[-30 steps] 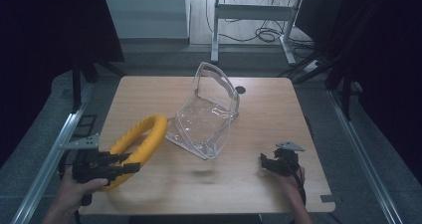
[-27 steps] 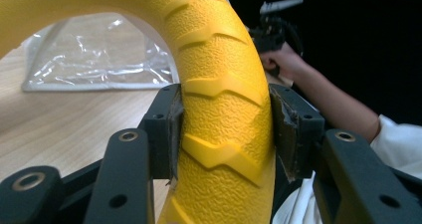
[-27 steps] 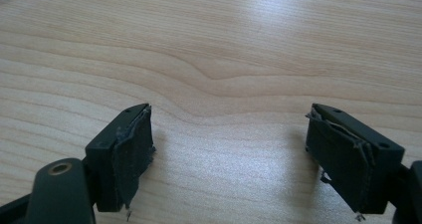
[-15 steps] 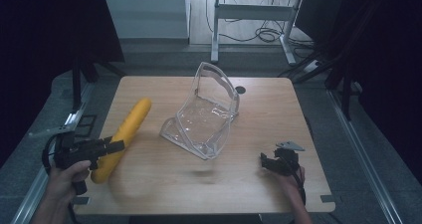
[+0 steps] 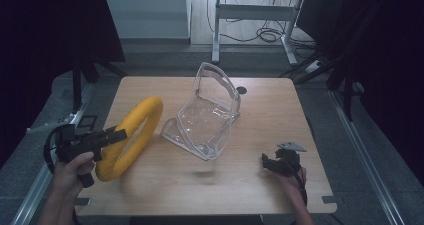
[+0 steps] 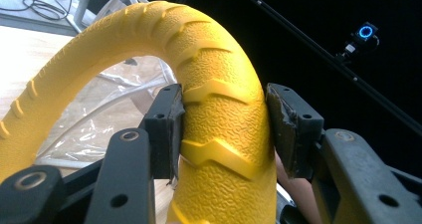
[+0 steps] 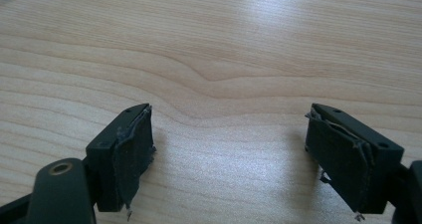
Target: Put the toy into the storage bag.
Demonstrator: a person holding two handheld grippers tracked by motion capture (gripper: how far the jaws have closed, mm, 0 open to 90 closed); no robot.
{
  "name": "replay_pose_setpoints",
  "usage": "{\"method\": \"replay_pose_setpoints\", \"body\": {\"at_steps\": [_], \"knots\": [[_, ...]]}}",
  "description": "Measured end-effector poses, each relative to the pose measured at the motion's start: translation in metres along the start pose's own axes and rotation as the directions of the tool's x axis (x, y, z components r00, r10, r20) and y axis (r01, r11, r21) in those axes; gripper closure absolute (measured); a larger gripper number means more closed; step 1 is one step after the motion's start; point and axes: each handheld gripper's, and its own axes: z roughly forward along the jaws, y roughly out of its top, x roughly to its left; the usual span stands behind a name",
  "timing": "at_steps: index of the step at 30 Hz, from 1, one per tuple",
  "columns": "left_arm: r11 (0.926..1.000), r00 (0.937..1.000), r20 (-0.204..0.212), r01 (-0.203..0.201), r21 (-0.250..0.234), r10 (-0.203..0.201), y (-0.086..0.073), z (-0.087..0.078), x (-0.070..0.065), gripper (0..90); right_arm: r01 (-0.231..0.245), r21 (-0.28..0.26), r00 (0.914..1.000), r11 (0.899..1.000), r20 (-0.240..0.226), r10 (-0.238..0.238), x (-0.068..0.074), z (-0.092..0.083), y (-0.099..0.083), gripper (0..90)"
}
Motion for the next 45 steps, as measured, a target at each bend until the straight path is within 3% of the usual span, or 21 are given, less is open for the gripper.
{"method": "replay_pose_setpoints", "body": {"at_steps": [7, 17, 21, 25, 28, 33, 40, 45], "knots": [[0.9999, 0.9994, -0.035, 0.004, -0.015, -0.005, 0.01, -0.006, 0.001, 51.2, 0.001, 0.0, 1.0, 1.0, 0.002, -0.001, 0.0, 0.0, 0.0, 18.8], [0.9961, 0.9988, -0.034, 0.031, -0.082, -0.034, 0.02, -0.012, -0.001, 51.3, 0.001, 0.001, 1.0, 1.0, 0.004, -0.001, 0.0, 0.0, 0.0, 18.8], [0.9922, 0.998, -0.032, 0.05, -0.114, -0.054, 0.021, -0.01, -0.001, 51.2, -0.001, 0.002, 1.0, 1.0, 0.003, 0.001, 0.0, 0.0, 0.0, 18.8], [0.983, 0.9967, -0.031, 0.069, -0.17, -0.075, 0.024, -0.006, -0.003, 51.2, -0.001, 0.002, 1.0, 1.0, 0.003, 0.001, 0.0, 0.0, 0.0, 18.8], [0.9743, 0.9958, -0.06, 0.054, -0.219, -0.069, 0.027, -0.001, -0.008, 51.2, 0.0, 0.0, 1.0, 1.0, 0.004, 0.0, 0.0, 0.0, 0.0, 18.8], [0.9665, 0.9941, -0.103, 0.008, -0.257, -0.036, 0.031, 0.013, -0.02, 51.2, -0.004, -0.001, 1.0, 1.0, 0.004, 0.004, 0.0, 0.0, 0.0, 18.8], [0.9647, 0.9968, -0.076, 0.005, -0.263, -0.026, 0.039, 0.034, -0.029, 51.2, -0.002, -0.005, 1.0, 1.0, 0.005, 0.002, 0.0, 0.001, 0.0, 18.8], [0.96, 0.997, -0.076, -0.011, -0.28, -0.011, 0.046, 0.037, -0.035, 51.3, -0.002, -0.003, 1.0, 1.0, 0.005, 0.002, -0.001, 0.001, 0.0, 18.9]]}}
